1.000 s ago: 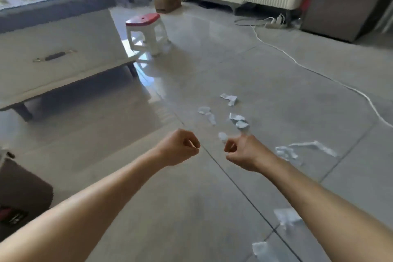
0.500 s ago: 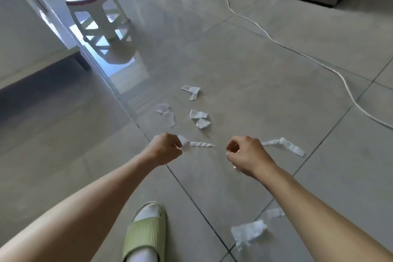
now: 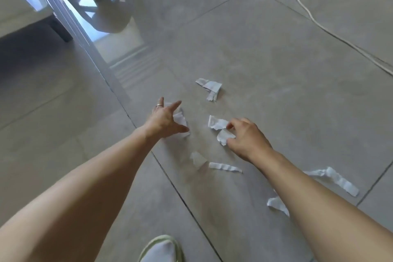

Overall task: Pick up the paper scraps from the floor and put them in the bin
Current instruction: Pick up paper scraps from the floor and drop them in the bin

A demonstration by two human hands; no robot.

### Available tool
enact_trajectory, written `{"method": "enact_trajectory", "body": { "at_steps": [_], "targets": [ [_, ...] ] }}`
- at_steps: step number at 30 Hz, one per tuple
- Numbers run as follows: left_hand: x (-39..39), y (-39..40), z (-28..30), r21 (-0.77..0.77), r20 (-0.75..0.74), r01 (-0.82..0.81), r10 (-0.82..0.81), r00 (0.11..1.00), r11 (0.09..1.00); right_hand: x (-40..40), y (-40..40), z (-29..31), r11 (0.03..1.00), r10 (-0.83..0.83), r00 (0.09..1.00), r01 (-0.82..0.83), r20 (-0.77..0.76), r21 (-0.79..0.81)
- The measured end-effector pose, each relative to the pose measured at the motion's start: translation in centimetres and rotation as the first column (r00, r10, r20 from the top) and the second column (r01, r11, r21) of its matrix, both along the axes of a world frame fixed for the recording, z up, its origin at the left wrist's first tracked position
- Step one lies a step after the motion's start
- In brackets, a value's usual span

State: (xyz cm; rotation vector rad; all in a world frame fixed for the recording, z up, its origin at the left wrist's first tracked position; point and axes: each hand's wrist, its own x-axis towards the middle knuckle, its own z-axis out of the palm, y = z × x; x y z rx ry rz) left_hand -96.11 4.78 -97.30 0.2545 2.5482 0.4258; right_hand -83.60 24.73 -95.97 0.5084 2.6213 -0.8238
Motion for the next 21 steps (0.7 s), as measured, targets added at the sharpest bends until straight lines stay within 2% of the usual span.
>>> {"method": "enact_trajectory", "body": {
  "at_steps": [2, 4, 7, 10, 16, 19, 21],
  "targets": [
    [-1.0, 0.3, -1.0, -0.017, 0.008, 0.056, -0.056, 0.998, 0.998, -1.9, -0.1, -0.3, 0.997, 0.062, 0.998, -0.063, 0.025, 0.051],
    [-1.0, 0.4, -2.2, 0.007, -0.081, 0.113, -0.112, 0.990, 0.994, -3.3, -0.1, -0.4, 0.982, 0.140, 0.989, -0.145, 0.044, 0.123],
    [-0.6, -0.2, -3.8, 0.161, -0.222, 0.043, -0.007, 0.975, 0.986, -5.6, -0.5, -0.6, 0.922, 0.281, 0.951, -0.305, 0.132, 0.237],
    [0.1, -0.5, -4.6, 0.262, -0.236, -0.054, 0.118, 0.965, 0.964, -8.0, -0.9, -1.3, 0.806, 0.398, 0.880, -0.470, 0.258, 0.360],
    [0.4, -0.7, -4.9, 0.323, -0.226, -0.091, 0.170, 0.959, 0.942, -12.5, -1.8, -2.7, 0.697, 0.428, 0.817, -0.571, 0.387, 0.435],
    [0.5, -0.9, -5.2, 0.331, -0.212, -0.101, 0.178, 0.961, 0.938, -13.9, -1.4, -3.0, 0.724, 0.425, 0.783, -0.595, 0.454, 0.349],
    [0.6, -1.0, -5.3, 0.340, -0.206, -0.111, 0.189, 0.960, 0.934, -14.0, -1.0, -2.9, 0.756, 0.445, 0.792, -0.582, 0.417, 0.300]
  ]
}}
